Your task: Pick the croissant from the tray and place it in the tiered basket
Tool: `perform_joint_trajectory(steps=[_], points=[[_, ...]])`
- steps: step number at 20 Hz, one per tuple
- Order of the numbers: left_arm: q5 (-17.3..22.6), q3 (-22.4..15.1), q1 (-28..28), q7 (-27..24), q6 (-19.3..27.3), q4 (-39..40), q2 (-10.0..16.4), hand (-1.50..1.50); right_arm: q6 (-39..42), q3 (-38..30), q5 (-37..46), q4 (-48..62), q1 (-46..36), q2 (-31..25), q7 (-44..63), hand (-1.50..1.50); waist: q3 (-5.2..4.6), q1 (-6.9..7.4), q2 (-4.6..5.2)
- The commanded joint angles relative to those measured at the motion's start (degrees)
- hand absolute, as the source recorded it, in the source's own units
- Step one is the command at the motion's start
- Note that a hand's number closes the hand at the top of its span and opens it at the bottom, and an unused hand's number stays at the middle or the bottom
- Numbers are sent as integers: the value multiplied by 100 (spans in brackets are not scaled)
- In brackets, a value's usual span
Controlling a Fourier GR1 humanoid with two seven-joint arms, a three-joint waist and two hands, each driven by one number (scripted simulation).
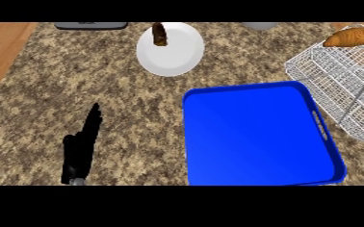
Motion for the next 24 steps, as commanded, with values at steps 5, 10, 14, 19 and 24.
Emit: perform_joint_trajectory(steps=[5,10,14,19,24], points=[[171,275,129,-200,-193,299,193,0,-689,-943,59,-816,849,-754,408,-150,-15,-195,-22],[138,302,227,-165,-126,168,194,0,-341,-1956,-508,-1787,1970,-806,805,-150,-10,-268,-39],[102,281,418,-23,101,39,24,0,525,-3053,-1302,-2474,2903,-883,903,-150,-9,-447,-80],[-18,166,440,-349,142,161,-95,0,1878,-4534,-2342,-2427,4038,-1006,703,-150,-5,-386,-52],[66,219,374,-41,12,-45,37,0,3202,-5779,-3412,-2770,5038,-407,447,-150,-8,-370,-54]])
